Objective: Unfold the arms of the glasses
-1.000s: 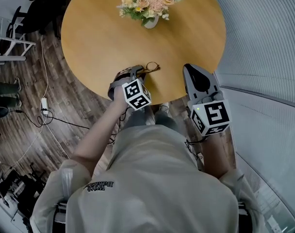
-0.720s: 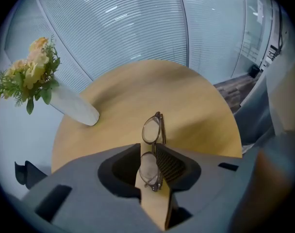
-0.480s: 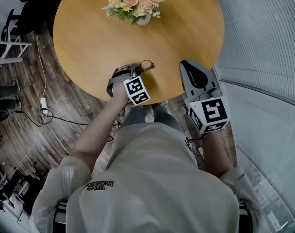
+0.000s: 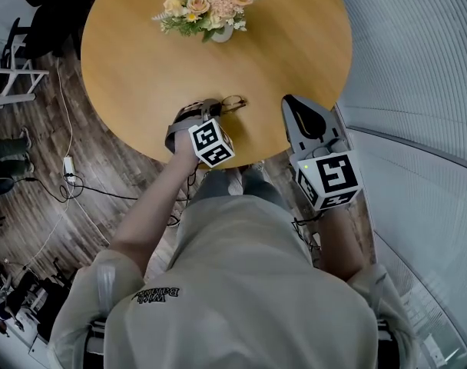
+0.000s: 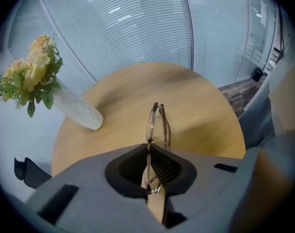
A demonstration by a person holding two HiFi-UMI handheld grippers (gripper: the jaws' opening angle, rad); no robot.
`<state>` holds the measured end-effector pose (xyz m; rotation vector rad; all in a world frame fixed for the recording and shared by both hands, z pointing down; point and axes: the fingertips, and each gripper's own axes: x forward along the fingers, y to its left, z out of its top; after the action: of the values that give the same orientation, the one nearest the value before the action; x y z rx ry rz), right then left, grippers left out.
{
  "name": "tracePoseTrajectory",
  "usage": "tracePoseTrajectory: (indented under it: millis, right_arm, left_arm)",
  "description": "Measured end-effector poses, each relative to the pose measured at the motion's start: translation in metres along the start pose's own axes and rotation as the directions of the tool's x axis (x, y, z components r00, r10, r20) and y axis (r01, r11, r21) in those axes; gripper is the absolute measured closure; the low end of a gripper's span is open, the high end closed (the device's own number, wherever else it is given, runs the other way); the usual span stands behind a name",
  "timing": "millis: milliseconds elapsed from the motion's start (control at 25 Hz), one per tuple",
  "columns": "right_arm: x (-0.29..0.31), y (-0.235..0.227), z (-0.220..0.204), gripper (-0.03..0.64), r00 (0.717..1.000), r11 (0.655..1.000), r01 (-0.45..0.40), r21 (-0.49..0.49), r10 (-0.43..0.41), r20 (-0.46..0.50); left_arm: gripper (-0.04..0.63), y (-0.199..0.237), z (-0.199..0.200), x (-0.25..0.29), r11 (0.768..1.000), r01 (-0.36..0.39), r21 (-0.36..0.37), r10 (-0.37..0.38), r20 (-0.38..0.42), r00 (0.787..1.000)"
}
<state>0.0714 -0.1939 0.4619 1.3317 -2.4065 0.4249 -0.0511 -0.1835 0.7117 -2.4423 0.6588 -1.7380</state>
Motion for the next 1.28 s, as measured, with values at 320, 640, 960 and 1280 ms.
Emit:
tracePoseTrajectory:
  millis: [320,640,960,1280]
  right_arm:
    - [-0.01,-0.016,0.018,0.584,0.998,1.0,0.028,0.014,-0.028,0.057]
    - [-0.043,-0.019,0.076,0.584,0.98,0.999,0.036,-0.026,-0.03,0.199]
    - [-0.085,0.0,0.14,0.584,0.942,0.992,0.046,-0.121,-0.002,0.337]
    - [-0.113,0.018,0.177,0.584,0.904,0.986,0.031,-0.166,0.043,0.426]
  left_arm:
    - [0.558,0.051,0.083,-0.088,0.898,0.153,-0.412,0.035,0.413,0.91]
    - [0.558,0.107,0.134,-0.197,0.834,0.195,-0.516,0.203,0.616,0.761]
    - [0.558,0.134,0.162,-0.288,0.814,0.245,-0.527,0.292,0.735,0.612]
    - [0.557,0.144,0.176,-0.369,0.82,0.213,-0.531,0.384,0.786,0.484]
